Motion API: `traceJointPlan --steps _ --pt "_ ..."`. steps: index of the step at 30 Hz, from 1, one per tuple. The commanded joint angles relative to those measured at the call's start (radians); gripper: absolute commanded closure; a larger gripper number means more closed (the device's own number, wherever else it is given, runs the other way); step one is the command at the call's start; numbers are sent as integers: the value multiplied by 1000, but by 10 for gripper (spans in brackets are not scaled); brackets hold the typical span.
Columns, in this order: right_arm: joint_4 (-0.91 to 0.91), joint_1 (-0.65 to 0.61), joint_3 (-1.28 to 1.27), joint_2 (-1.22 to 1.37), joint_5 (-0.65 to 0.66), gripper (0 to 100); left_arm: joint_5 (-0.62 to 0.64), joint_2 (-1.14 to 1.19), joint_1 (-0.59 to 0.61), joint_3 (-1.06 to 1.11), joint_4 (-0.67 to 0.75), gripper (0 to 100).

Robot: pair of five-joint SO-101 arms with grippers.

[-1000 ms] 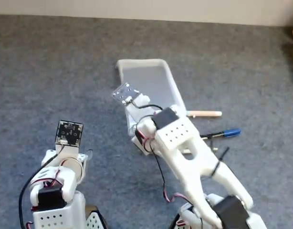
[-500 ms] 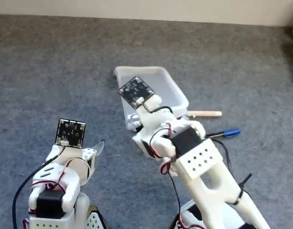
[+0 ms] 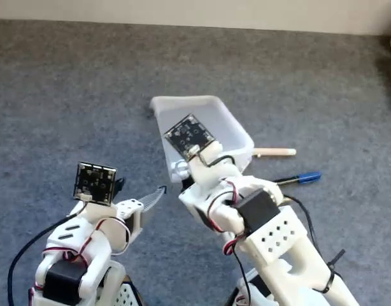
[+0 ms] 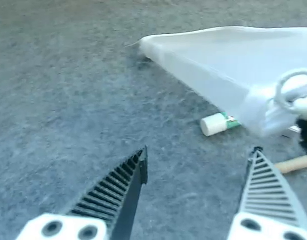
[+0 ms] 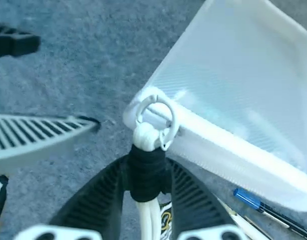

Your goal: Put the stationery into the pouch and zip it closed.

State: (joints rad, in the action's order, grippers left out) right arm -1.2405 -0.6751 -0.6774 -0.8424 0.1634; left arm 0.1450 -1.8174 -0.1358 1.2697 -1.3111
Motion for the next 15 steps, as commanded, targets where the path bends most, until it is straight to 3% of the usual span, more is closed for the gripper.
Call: traceJointPlan --steps 1,8,15 --pt "21 -58 12 -38 -15 993 12 4 -54 -50 61 699" --pt "15 -65 12 -38 -15 993 14 8 -56 -39 106 700" --pt "12 -81 12 -38 -11 993 3 5 -53 110 276 730"
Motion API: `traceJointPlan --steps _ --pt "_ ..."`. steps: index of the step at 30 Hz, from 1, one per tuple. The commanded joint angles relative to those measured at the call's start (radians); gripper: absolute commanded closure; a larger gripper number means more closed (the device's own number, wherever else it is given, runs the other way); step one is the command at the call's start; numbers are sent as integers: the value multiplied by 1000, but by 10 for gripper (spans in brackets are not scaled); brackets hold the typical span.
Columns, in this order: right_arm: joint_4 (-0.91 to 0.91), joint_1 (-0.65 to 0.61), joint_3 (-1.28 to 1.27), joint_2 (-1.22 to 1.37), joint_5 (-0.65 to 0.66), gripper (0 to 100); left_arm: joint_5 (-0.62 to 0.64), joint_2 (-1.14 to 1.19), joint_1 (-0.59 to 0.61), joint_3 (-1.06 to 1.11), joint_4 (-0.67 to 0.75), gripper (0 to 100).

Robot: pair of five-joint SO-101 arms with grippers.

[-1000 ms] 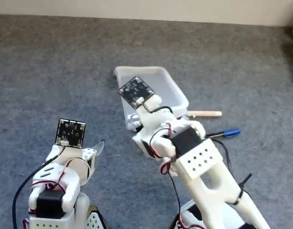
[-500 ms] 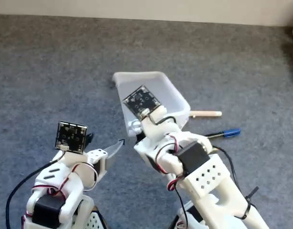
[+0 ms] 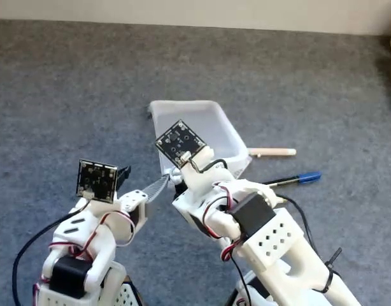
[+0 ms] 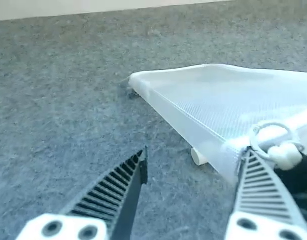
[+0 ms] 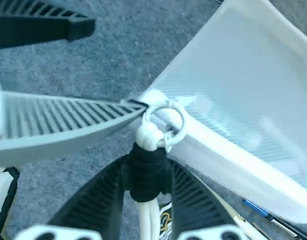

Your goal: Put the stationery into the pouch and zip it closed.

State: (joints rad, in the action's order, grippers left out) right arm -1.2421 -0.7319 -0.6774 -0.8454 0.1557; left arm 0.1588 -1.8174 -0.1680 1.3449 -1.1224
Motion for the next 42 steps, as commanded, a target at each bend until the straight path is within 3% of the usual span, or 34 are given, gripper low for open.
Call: traceJointPlan --steps 1,26,33,42 --pt "13 -28 12 -35 -3 993 -21 5 -21 38 91 730" --pt "50 -24 10 -25 -44 993 -23 4 -82 27 35 726" --pt "50 -27 10 -25 -46 993 -18 5 -84 -58 -83 726" --pt "41 -30 8 -27 -46 993 -23 5 -74 47 44 730"
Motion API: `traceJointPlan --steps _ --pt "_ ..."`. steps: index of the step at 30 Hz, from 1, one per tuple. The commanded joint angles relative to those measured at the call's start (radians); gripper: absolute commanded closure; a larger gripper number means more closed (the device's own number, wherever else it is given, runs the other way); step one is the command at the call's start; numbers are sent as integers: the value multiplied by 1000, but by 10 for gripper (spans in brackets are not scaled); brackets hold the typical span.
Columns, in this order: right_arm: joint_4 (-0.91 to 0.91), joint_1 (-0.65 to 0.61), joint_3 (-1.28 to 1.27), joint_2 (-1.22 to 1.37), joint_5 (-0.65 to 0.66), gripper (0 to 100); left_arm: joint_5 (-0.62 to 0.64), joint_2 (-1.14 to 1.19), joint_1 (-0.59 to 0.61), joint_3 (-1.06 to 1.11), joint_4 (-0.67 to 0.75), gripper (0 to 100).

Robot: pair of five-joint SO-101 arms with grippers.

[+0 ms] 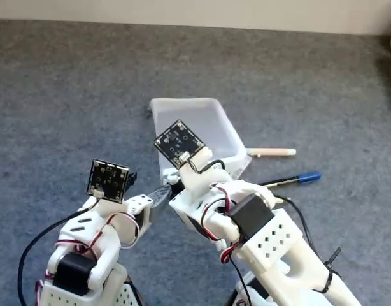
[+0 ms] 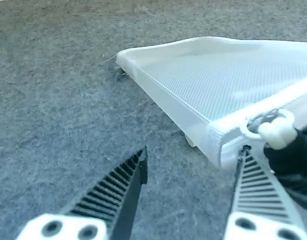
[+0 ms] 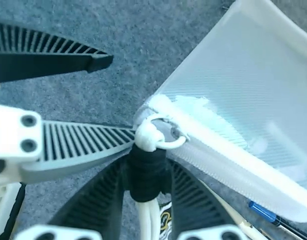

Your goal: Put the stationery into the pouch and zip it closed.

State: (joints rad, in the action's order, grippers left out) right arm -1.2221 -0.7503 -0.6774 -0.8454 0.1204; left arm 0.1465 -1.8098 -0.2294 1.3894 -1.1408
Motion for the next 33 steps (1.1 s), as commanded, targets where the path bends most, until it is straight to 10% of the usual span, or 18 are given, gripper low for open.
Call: traceJointPlan --steps 1,33 --pt "21 -12 8 -27 -11 993 -11 -2 -13 2 66 730" --pt "-70 12 2 -116 -6 993 -48 -5 113 90 150 968"
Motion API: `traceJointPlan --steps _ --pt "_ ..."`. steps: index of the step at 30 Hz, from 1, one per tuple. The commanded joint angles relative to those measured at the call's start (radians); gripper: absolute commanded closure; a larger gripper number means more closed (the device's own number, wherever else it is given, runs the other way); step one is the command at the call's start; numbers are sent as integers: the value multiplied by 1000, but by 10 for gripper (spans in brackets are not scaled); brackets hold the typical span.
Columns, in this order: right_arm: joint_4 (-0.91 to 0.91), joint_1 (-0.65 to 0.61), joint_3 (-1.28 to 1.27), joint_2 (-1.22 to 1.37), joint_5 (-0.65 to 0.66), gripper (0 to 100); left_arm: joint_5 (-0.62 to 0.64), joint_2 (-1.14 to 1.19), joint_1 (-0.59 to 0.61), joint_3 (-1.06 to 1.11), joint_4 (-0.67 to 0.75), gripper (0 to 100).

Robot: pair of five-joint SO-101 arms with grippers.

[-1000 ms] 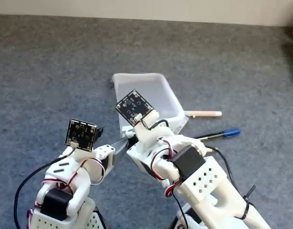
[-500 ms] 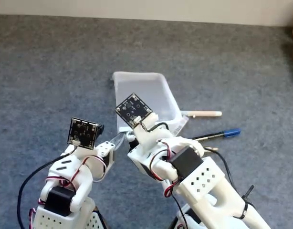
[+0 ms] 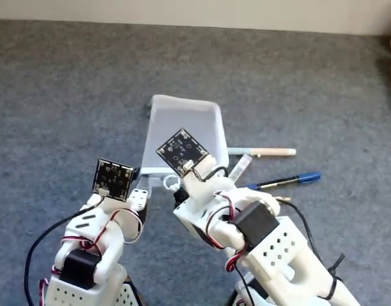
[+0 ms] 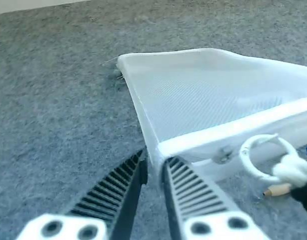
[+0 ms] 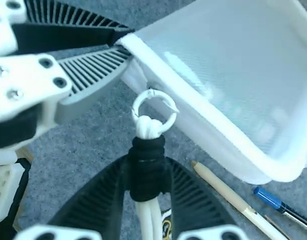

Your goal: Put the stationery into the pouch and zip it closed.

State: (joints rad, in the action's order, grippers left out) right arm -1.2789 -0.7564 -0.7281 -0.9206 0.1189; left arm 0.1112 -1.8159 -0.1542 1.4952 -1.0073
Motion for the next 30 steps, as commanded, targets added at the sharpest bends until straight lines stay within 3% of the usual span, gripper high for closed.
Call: traceJointPlan --steps 1,8,20,30 --pt "-13 36 53 -42 -5 993 -12 1 38 -16 17 973" --pt "-51 216 62 -48 31 993 -12 1 38 -42 2 993" --pt "-127 381 153 -48 31 993 -43 1 38 -42 2 993" --pt "-189 441 206 -48 25 993 -52 1 38 -42 2 993"
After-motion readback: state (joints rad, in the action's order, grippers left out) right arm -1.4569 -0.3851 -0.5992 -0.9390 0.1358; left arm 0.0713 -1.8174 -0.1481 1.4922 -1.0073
